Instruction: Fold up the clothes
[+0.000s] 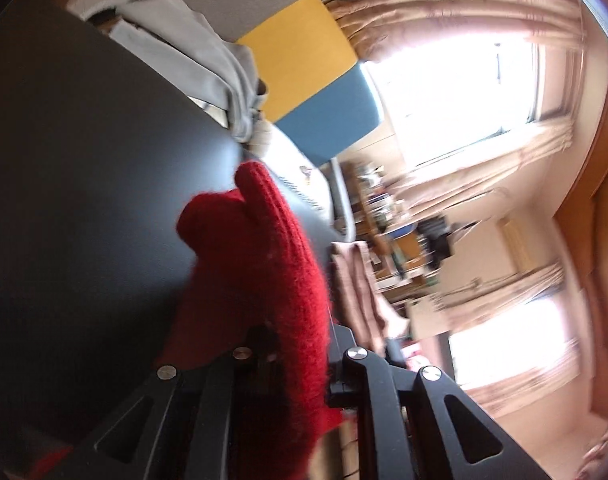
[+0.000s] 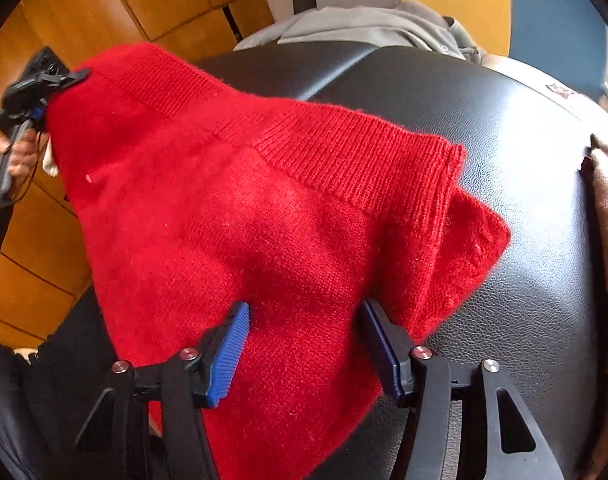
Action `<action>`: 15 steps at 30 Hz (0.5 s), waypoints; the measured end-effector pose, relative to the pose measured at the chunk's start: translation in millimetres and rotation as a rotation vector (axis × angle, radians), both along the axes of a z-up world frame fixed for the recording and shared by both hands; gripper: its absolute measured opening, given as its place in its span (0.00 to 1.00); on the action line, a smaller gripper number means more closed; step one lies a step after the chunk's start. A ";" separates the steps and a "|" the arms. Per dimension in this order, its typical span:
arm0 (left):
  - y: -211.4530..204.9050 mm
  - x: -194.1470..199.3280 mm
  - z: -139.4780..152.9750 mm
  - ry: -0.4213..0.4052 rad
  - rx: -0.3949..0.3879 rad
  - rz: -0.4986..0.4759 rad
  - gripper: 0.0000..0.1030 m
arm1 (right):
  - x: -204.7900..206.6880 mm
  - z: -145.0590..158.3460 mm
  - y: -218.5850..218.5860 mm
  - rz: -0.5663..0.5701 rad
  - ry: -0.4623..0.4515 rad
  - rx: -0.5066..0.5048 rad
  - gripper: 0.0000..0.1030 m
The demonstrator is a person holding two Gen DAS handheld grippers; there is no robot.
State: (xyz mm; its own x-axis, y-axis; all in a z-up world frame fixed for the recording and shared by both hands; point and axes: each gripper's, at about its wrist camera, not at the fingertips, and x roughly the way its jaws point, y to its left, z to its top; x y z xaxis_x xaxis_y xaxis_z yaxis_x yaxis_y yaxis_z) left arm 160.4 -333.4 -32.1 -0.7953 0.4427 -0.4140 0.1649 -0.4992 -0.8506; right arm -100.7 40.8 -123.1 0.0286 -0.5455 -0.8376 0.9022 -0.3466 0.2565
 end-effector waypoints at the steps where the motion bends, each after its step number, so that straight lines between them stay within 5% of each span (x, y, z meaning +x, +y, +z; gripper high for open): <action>1: 9.2 -3.0 2.2 0.008 0.015 0.003 0.13 | 1.4 -0.7 1.8 -0.006 0.001 -0.013 0.60; 10: 94.6 -58.0 24.4 0.024 0.048 -0.014 0.13 | 10.0 -3.4 11.8 -0.030 0.024 -0.094 0.67; 15: 139.3 -88.2 22.4 -0.032 0.016 -0.038 0.13 | 14.2 -8.7 18.6 -0.010 0.026 -0.123 0.79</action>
